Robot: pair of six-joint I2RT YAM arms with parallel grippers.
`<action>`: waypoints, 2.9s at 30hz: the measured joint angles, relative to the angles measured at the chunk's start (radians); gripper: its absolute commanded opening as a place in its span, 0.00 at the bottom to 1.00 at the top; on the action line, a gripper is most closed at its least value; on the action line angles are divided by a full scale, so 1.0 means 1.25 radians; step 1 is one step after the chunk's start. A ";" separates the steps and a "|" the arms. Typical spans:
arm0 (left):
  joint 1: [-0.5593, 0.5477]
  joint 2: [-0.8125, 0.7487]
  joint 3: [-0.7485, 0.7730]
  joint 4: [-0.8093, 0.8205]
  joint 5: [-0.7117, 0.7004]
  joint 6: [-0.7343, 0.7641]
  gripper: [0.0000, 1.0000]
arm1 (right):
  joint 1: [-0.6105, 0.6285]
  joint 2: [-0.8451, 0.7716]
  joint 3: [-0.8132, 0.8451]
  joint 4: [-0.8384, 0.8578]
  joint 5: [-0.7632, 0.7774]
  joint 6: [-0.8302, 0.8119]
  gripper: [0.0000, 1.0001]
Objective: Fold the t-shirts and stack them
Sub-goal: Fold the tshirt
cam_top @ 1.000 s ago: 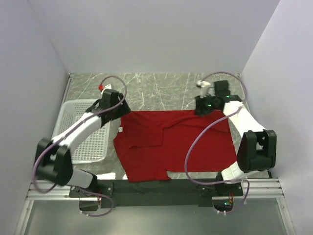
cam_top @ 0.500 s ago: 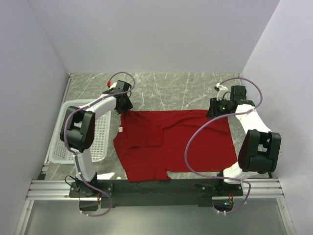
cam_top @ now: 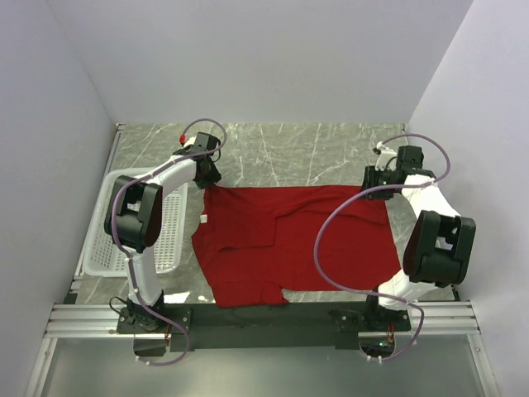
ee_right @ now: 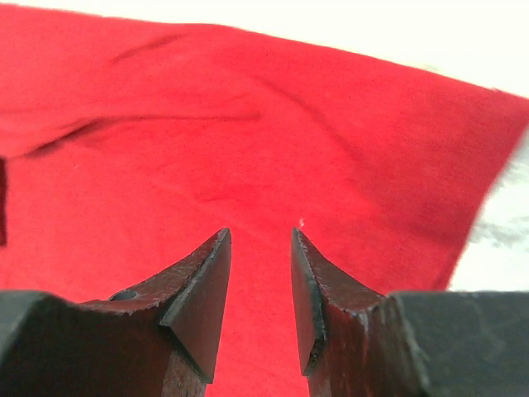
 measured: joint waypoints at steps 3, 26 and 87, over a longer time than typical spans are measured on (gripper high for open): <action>0.005 0.000 0.001 0.002 0.003 0.002 0.30 | -0.031 0.035 0.013 0.005 0.022 0.029 0.43; 0.032 0.000 0.001 0.046 0.079 0.017 0.01 | -0.141 0.364 0.318 -0.024 0.083 0.154 0.42; 0.046 0.058 0.082 -0.007 0.149 0.049 0.44 | -0.146 0.435 0.427 -0.055 0.078 0.141 0.00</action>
